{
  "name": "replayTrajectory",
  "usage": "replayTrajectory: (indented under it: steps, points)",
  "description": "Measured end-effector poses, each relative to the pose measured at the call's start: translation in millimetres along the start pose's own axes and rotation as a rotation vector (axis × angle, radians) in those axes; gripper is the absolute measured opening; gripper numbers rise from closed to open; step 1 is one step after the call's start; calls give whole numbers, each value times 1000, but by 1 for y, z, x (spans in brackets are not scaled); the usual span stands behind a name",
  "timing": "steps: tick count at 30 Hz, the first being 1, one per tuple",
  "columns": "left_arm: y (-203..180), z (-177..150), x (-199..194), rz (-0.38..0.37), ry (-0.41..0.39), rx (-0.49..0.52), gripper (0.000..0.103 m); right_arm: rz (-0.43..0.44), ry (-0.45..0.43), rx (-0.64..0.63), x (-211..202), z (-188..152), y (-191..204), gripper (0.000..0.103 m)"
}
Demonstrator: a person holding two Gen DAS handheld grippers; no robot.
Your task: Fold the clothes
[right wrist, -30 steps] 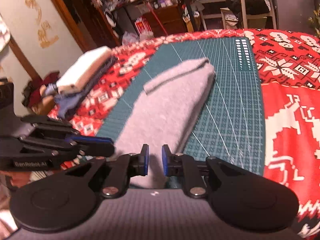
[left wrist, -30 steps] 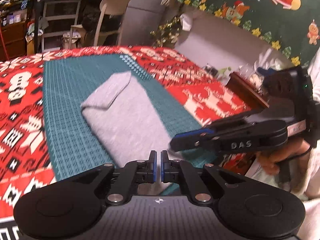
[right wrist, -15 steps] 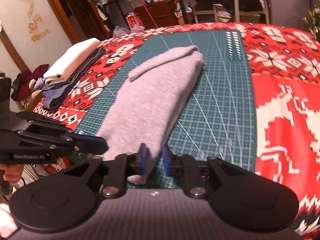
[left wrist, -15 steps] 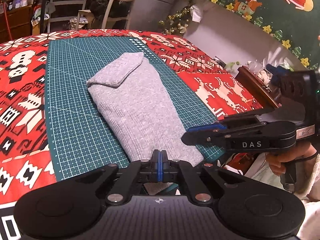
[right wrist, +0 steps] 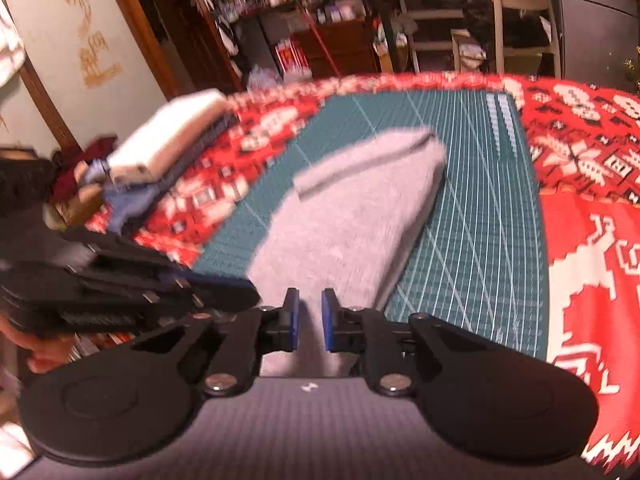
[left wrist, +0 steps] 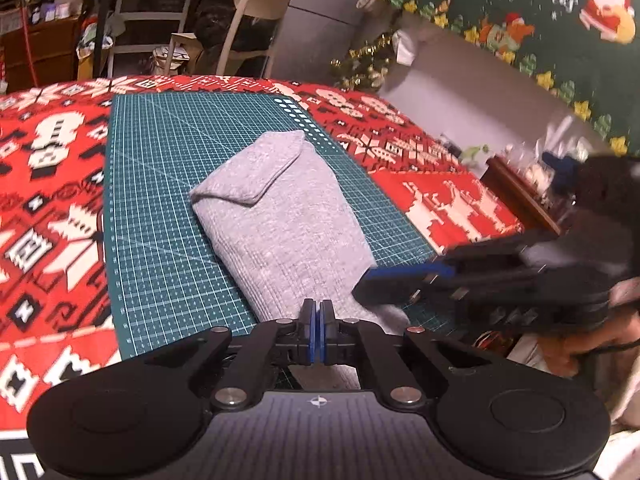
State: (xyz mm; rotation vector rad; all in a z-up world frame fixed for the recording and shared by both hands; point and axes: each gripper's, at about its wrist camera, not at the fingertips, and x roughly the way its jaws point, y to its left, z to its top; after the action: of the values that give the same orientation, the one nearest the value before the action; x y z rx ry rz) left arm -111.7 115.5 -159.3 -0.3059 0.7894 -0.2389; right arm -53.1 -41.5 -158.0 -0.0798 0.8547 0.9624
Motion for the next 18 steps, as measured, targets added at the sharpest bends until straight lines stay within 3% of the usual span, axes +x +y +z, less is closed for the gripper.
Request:
replayTrajectory:
  steps: [5, 10, 18]
  points:
    - [4, -7, -5, 15, 8, 5, 3, -19, 12, -26, 1, -8, 0, 11]
    - [7, -19, -7, 113, 48, 43, 2, -32, 23, -30, -6, -14, 0, 11]
    - [19, -13, -43, -4, -82, -69, 2, -7, 12, 58, -30, -18, -15, 20]
